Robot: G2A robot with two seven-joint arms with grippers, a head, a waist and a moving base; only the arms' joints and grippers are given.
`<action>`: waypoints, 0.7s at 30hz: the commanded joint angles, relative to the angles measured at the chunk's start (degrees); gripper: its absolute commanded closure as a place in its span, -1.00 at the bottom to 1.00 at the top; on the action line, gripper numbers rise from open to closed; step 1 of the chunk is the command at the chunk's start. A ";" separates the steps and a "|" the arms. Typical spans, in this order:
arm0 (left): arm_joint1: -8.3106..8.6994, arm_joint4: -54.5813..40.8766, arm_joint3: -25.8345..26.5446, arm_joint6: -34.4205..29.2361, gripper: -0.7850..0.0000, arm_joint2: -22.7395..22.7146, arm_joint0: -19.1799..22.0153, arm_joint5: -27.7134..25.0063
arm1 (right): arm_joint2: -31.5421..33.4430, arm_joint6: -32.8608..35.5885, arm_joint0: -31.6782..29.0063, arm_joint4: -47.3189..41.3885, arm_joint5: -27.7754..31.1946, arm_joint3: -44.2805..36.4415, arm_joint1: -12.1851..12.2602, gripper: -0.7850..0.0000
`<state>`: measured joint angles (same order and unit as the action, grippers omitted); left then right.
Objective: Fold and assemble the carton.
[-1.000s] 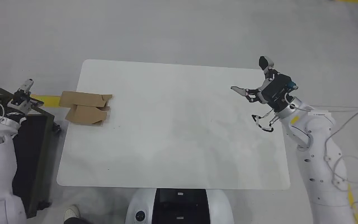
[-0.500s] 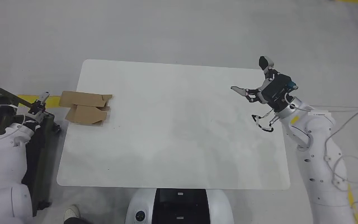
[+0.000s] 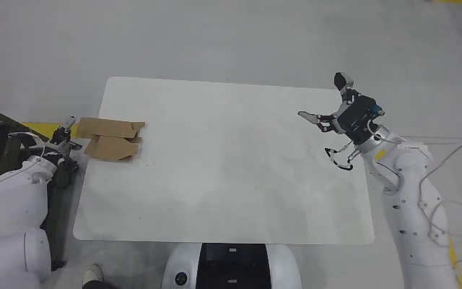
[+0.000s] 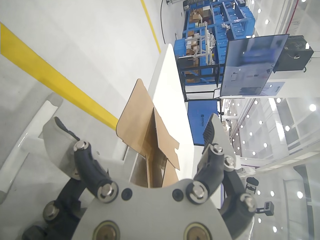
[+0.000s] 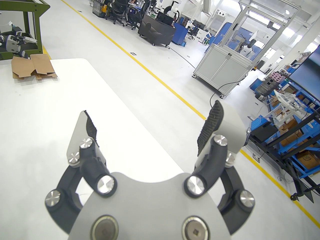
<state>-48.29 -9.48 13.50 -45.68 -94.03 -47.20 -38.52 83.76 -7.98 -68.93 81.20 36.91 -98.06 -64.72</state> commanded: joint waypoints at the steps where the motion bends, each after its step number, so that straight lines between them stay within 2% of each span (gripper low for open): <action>1: -0.18 0.02 -0.32 0.39 -0.89 0.21 0.43 0.39 | 0.00 0.00 0.00 0.00 0.00 0.00 0.00 -1.00; 3: -0.38 -0.10 -0.64 0.55 -0.57 0.39 0.77 0.76 | 0.00 0.00 0.00 0.00 0.00 0.00 0.00 -1.00; 4: -0.47 -0.06 -0.84 0.71 -0.26 0.49 0.88 0.96 | 0.00 0.00 0.00 0.00 0.00 0.00 0.00 -1.00; 5: -0.56 0.03 -0.99 0.85 -0.04 0.63 0.98 1.20 | 0.00 0.00 0.00 0.00 0.00 0.00 0.00 -1.00; 8: -0.84 0.51 -1.26 1.09 0.10 1.12 1.17 1.64 | 0.00 0.00 0.00 0.00 0.00 0.00 0.00 -1.00; 13: -1.38 0.85 -1.83 1.91 0.11 1.74 1.22 2.46 | 0.00 0.00 0.00 0.00 0.00 0.00 0.00 -1.00; 19: -1.78 -0.59 -2.19 2.58 0.46 1.51 1.06 3.05 | 0.00 0.00 0.00 0.00 0.00 0.00 0.00 -1.00; 21: -1.86 -1.08 -2.17 2.40 0.66 1.40 0.97 3.10 | 0.00 0.00 0.00 0.00 0.00 0.00 0.00 -1.00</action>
<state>-50.10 -10.28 11.32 -43.13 -92.57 -46.18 -35.44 83.76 -7.98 -68.93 81.20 36.91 -98.06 -64.72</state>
